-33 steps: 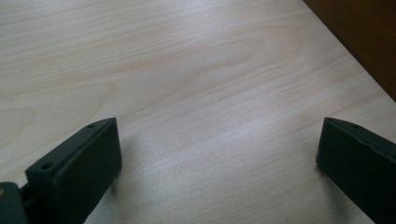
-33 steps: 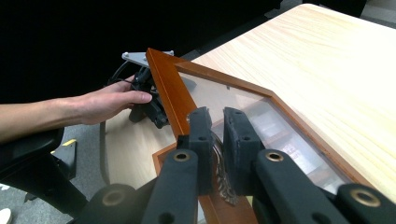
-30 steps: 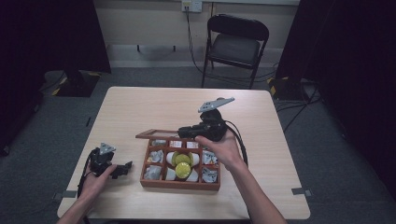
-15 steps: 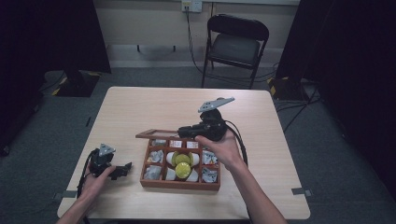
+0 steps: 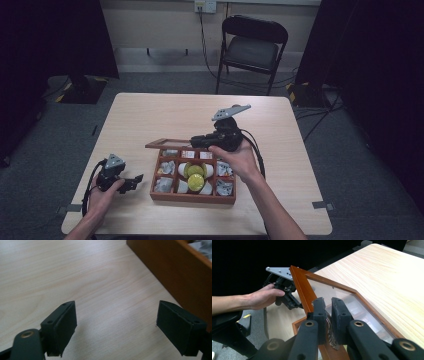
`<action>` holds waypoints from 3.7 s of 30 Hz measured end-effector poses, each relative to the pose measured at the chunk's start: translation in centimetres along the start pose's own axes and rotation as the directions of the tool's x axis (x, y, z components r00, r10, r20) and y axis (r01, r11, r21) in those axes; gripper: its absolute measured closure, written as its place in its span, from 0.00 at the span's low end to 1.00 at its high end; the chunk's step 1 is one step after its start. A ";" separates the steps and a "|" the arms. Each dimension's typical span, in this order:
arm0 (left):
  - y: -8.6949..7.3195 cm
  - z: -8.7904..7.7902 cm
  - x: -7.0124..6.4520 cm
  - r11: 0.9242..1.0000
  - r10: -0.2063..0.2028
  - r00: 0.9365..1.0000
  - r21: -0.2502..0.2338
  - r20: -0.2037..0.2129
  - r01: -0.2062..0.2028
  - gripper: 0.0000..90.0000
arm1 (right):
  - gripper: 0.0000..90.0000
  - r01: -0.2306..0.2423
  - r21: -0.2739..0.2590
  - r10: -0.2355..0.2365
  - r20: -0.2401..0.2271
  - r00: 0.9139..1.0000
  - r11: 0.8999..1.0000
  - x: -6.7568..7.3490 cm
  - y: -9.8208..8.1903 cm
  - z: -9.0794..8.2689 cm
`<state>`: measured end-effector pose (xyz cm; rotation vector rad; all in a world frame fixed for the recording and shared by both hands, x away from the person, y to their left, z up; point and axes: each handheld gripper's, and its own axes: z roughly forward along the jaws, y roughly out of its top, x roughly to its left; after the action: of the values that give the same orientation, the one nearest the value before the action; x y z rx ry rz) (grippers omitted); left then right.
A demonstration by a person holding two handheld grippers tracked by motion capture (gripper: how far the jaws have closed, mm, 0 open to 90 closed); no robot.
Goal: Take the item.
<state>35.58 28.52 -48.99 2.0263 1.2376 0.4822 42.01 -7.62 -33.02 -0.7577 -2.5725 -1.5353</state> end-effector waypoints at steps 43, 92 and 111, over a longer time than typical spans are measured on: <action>6.2 0.6 -12.8 0.957 0.289 0.861 -0.103 0.419 -0.272 0.39 | 0.92 0.005 0.000 -0.005 0.002 1.000 1.000 -0.3 0.5 0.0; 8.3 6.7 -15.3 0.923 0.295 0.862 0.110 0.413 -0.368 0.43 | 0.92 0.005 -0.006 -0.005 0.015 1.000 1.000 -0.3 0.5 0.0; 9.0 4.9 -14.7 0.933 0.304 0.846 0.044 0.439 -0.358 0.44 | 0.92 0.007 -0.006 -0.007 0.014 1.000 1.000 -0.3 0.5 0.0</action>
<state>37.26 11.12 -45.12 2.3081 0.6659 0.1012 42.49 -7.55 -32.65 -0.7643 -2.5842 -1.5458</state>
